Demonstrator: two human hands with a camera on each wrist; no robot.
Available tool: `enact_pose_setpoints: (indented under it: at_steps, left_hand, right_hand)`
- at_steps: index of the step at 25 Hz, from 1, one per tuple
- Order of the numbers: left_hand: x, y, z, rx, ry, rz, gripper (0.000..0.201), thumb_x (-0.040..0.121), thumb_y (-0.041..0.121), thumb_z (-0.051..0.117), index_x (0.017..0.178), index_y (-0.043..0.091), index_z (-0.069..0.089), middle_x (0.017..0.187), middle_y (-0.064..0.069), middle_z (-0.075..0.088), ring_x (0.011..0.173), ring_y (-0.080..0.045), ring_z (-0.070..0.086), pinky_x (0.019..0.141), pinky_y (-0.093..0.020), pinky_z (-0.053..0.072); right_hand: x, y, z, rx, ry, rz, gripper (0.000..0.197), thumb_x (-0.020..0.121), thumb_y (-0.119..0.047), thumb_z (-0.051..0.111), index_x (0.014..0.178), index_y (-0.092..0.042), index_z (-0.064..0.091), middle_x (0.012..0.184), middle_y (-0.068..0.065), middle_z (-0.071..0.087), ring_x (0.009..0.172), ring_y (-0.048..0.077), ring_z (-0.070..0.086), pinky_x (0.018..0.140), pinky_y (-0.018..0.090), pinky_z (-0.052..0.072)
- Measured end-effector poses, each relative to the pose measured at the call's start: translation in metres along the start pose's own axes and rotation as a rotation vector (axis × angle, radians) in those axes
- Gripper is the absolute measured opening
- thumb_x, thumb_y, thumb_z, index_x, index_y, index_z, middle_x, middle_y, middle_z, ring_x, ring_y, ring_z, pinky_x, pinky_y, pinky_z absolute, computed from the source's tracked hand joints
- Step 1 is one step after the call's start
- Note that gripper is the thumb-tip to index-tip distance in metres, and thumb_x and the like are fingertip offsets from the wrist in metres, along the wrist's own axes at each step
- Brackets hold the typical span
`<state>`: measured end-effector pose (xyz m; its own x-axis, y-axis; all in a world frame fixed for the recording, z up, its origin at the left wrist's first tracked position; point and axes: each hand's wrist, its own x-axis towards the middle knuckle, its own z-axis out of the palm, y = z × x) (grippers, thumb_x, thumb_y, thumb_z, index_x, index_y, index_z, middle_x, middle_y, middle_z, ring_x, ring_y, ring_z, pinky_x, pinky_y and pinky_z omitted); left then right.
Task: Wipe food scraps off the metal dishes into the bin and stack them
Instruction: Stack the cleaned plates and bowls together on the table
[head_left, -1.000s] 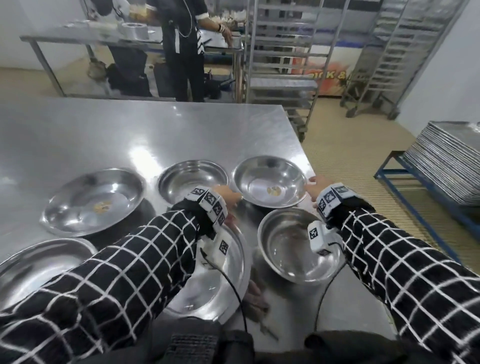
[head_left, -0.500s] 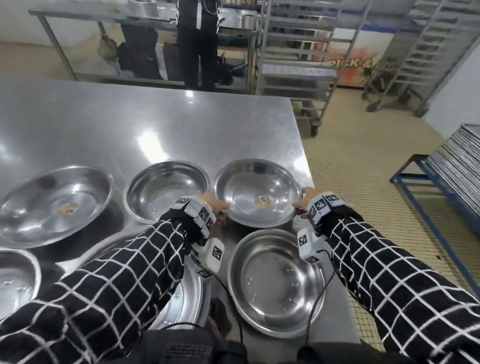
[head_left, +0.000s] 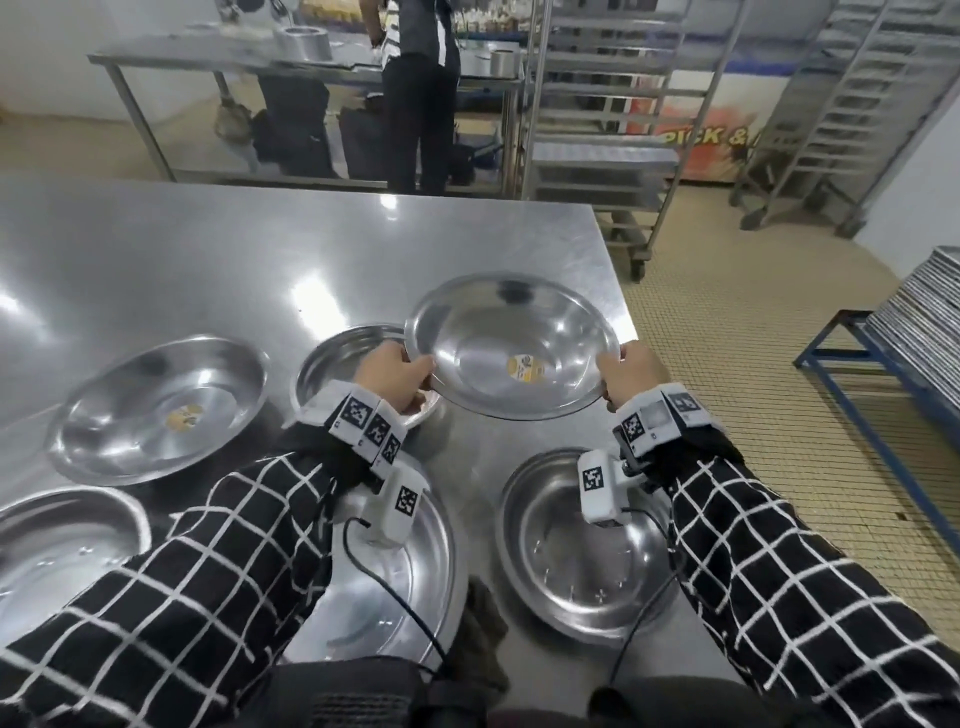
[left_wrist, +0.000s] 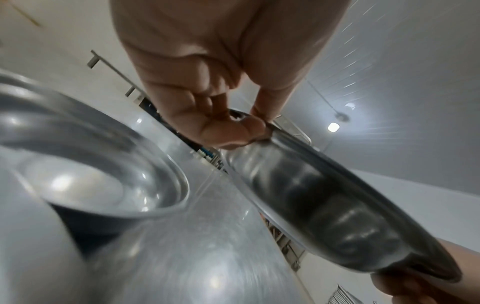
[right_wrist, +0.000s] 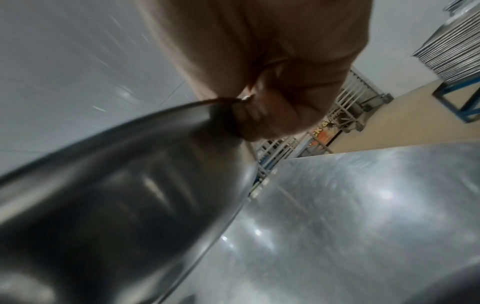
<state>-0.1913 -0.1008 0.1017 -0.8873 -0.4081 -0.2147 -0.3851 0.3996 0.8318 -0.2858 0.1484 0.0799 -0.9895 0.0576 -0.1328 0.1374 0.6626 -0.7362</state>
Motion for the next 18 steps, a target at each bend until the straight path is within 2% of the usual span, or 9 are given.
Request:
enact_pose_setpoints:
  at_steps: [2,4,8,11,13,16,18]
  left_hand:
    - [-0.021,-0.01,-0.032,0.003,0.057,0.044,0.029,0.095,0.025,0.05,0.072,0.01,0.058,0.066,-0.005,0.06,0.049,-0.016,0.052,0.052,-0.028,0.046]
    - [-0.049,-0.03,-0.069,0.126,0.13,0.097,0.04,0.097,0.029,0.044,0.064,0.009,0.056,0.06,-0.006,0.058,0.049,-0.019,0.051,0.055,-0.03,0.044]
    - [-0.107,-0.083,-0.131,0.377,0.209,0.162,0.054,0.1,0.038,0.036,0.061,0.008,0.055,0.058,-0.007,0.057,0.054,-0.022,0.051,0.054,-0.028,0.036]
    - [-0.141,-0.124,-0.151,0.511,0.185,0.19,0.056,0.101,0.037,0.034,0.054,0.009,0.049,0.053,-0.005,0.05,0.051,-0.02,0.047,0.048,-0.028,0.028]
    - [-0.157,-0.151,-0.157,0.613,0.177,0.165,0.055,0.1,0.04,0.032,0.056,0.01,0.049,0.056,-0.004,0.051,0.055,-0.02,0.049,0.051,-0.03,0.028]
    - [-0.171,-0.183,-0.156,0.702,0.128,0.122,0.052,0.1,0.043,0.03,0.062,0.013,0.051,0.062,-0.003,0.053,0.065,-0.023,0.053,0.062,-0.033,0.037]
    - [-0.175,-0.192,-0.151,0.752,0.095,0.106,0.052,0.1,0.045,0.028,0.067,0.013,0.053,0.065,-0.004,0.056,0.067,-0.023,0.056,0.064,-0.033,0.044]
  right_hand:
    - [-0.04,-0.021,0.008,0.088,0.032,-0.043,0.018,0.094,-0.023,0.046,0.093,-0.006,0.051,0.083,0.01,0.057,0.061,0.018,0.05,0.052,0.027,0.038]
    - [-0.088,-0.039,0.021,0.127,0.028,-0.087,0.019,0.095,-0.025,0.044,0.088,-0.008,0.05,0.077,0.009,0.053,0.059,0.017,0.047,0.05,0.027,0.036]
    - [-0.18,-0.05,0.053,-0.031,-0.015,-0.17,0.028,0.099,-0.03,0.04,0.08,-0.009,0.047,0.071,0.002,0.046,0.059,0.014,0.041,0.051,0.027,0.031]
    - [-0.225,-0.042,0.074,-0.134,-0.089,-0.164,0.029,0.099,-0.033,0.039,0.085,-0.011,0.051,0.076,0.004,0.054,0.065,0.016,0.049,0.056,0.029,0.039]
    - [-0.249,-0.036,0.085,-0.19,-0.128,-0.152,0.03,0.098,-0.034,0.039,0.089,-0.009,0.054,0.08,0.007,0.059,0.069,0.02,0.054,0.061,0.033,0.044]
    - [-0.273,-0.028,0.095,-0.315,-0.146,-0.176,0.036,0.099,-0.034,0.037,0.09,-0.005,0.056,0.083,0.013,0.062,0.075,0.027,0.059,0.067,0.039,0.047]
    - [-0.278,-0.024,0.099,-0.431,-0.147,-0.193,0.038,0.099,-0.036,0.035,0.094,-0.004,0.056,0.085,0.012,0.062,0.078,0.028,0.059,0.067,0.036,0.047]
